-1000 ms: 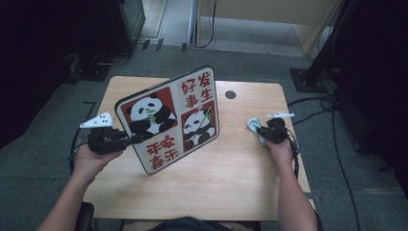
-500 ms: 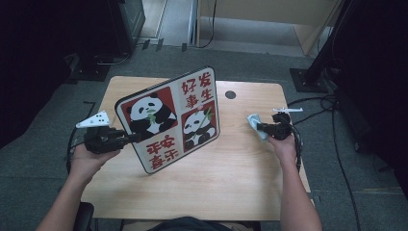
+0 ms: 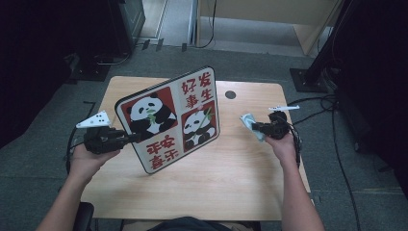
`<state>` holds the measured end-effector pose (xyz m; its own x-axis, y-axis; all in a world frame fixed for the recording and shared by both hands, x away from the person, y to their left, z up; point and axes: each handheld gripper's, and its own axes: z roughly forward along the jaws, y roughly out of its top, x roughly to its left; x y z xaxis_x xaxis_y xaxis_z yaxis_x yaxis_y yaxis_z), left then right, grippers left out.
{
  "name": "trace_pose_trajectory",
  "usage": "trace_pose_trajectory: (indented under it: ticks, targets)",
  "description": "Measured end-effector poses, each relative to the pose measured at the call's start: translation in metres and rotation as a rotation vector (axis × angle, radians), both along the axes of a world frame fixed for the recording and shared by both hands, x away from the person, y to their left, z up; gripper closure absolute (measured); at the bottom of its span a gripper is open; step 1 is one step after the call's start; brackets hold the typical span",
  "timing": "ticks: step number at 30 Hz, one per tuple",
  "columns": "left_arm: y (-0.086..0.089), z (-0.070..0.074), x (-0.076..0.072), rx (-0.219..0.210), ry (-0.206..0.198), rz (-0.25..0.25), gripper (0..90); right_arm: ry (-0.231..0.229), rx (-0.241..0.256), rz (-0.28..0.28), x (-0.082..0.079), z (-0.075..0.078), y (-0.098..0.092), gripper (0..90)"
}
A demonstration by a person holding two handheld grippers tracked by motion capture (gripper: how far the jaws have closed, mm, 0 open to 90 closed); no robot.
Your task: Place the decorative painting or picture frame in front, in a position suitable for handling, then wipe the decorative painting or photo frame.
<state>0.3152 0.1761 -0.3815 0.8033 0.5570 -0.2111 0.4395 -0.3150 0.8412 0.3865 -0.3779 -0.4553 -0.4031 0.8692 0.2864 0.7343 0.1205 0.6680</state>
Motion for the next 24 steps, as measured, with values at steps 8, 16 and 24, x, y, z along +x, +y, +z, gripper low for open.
trace_pose_trajectory:
  ticks: [8,16,24]
  targets:
    - [0.000,0.000,0.000,-0.003,0.005,-0.002,75.4,-0.010,-0.004,0.053,-0.004,0.012,0.012,81.2]
    - [0.000,0.000,0.001,-0.011,0.012,-0.004,76.2,-0.043,0.032,0.113,-0.009,0.033,0.023,81.3]
    - [0.000,0.000,0.001,-0.011,0.014,-0.002,76.4,-0.093,0.070,0.181,-0.013,0.047,0.029,81.2]
